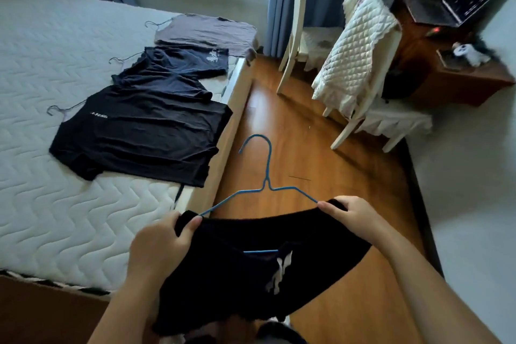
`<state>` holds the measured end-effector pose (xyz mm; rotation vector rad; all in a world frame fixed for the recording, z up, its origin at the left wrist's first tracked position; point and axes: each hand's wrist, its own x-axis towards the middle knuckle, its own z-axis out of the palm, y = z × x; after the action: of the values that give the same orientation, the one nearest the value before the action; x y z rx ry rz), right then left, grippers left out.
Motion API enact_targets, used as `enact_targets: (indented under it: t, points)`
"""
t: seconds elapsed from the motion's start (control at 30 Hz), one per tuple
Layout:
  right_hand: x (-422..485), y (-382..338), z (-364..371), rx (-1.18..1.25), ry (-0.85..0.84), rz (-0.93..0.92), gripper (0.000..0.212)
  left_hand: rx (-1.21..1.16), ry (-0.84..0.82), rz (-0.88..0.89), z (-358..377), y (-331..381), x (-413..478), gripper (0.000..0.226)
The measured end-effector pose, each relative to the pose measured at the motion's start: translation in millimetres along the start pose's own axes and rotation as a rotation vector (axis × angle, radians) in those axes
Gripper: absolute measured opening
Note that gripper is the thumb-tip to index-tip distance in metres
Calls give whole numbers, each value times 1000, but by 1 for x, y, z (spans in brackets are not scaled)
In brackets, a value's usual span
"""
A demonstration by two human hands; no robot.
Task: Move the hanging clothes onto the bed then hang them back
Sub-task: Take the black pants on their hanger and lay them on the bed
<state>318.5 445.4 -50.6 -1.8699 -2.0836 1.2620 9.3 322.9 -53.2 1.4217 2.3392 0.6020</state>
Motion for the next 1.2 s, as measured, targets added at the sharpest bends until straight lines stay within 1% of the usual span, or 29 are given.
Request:
enact_targets:
  t: [0.07,0.13,0.23,0.37,0.47,0.53,0.57,0.67,0.77,0.83,0.9,0.97,1.07,1.1,1.2]
  points:
    - [13,-6,-27,11,-29,-66,45,-2,62,-13,-3,20,-1,44]
    - [31,-26,-37,-11,-57,-152,45,4,133,-73,-14,22,-6,40]
    - [57,-73,-31,-122,-96,-320,55,-1,255,-183,-37,6,-23,37]
    - [73,-143,-4,-167,-204,-539,47,-84,404,-389,-69,-17,-55,27]
    - [83,-187,16,-243,-214,-693,51,-125,491,-571,-80,-33,-69,40]
    - [94,-210,27,-279,-226,-756,47,-135,529,-657,-83,-43,-69,49]
    - [103,-220,32,-288,-242,-770,45,-135,559,-670,-84,-48,-65,50]
    - [132,-251,47,-315,-276,-771,49,-81,651,-626,-89,-64,-44,57]
    - [163,-292,66,-325,-298,-777,56,-62,698,-641,-101,-88,-13,52]
    - [180,-327,79,-327,-320,-812,55,-91,750,-658,-113,-104,5,48]
    - [193,-364,92,-336,-341,-860,53,-92,816,-674,-126,-119,19,53]
    - [203,-400,103,-355,-348,-908,49,-39,893,-666,-140,-133,32,62]
    - [219,-443,119,-354,-379,-969,48,69,961,-671,-160,-150,54,68]
    - [225,-455,123,-346,-395,-983,49,108,977,-682,-165,-155,62,68]
    - [242,-491,134,-338,-438,-1030,62,237,1014,-710,-183,-169,84,63]
